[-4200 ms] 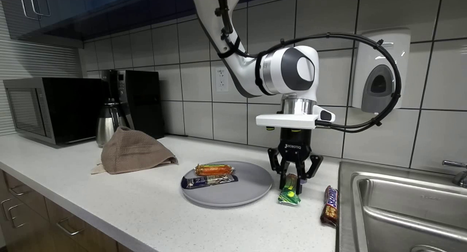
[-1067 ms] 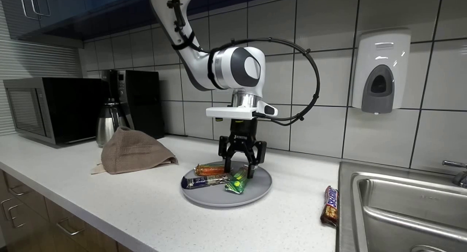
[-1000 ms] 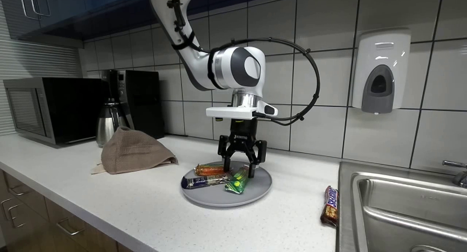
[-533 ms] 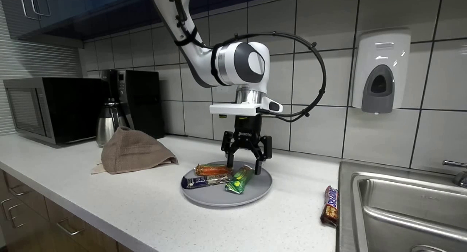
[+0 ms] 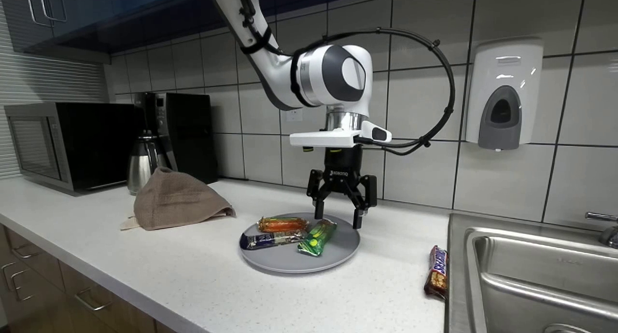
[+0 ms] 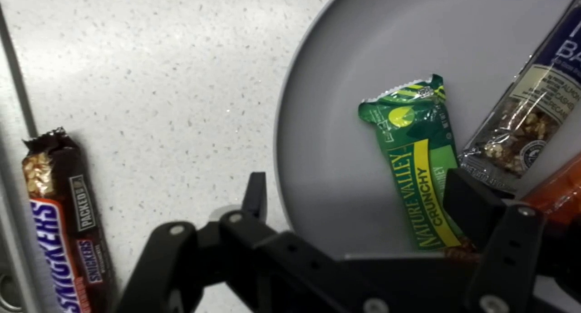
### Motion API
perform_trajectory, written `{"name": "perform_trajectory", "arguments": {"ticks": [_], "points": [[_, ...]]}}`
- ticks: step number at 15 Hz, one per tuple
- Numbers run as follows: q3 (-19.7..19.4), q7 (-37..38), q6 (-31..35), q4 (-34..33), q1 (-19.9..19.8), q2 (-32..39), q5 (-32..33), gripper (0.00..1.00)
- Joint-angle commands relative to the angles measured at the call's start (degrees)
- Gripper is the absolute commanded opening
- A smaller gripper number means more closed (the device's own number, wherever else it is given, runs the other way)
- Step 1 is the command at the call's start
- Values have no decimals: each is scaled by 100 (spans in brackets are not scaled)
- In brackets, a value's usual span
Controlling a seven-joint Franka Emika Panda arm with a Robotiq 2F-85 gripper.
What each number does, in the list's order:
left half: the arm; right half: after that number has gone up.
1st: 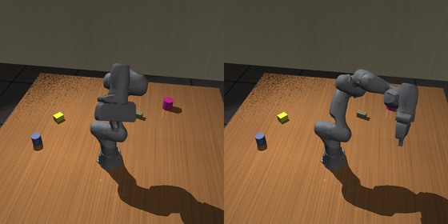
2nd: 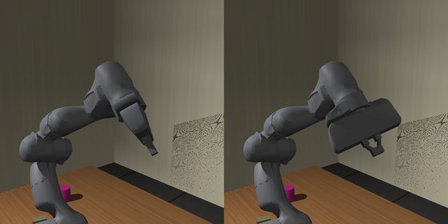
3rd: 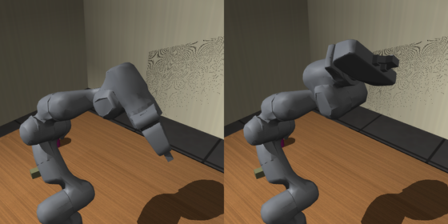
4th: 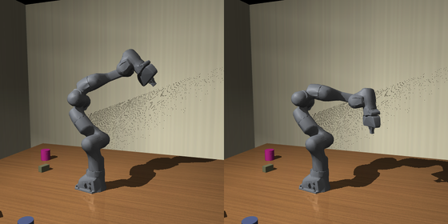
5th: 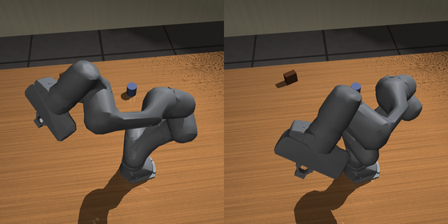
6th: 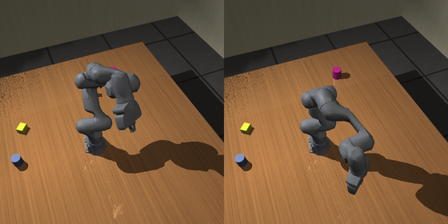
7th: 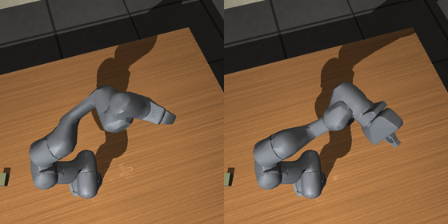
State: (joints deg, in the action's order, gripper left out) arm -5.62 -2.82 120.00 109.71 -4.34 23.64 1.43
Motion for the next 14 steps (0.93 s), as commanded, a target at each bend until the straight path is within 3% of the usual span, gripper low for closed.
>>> {"name": "perform_trajectory", "arguments": {"ticks": [1,14], "points": [[-55,45,49,142,-139,-197,36,100],[-270,-443,134,-218,-595,79,104,100]]}}
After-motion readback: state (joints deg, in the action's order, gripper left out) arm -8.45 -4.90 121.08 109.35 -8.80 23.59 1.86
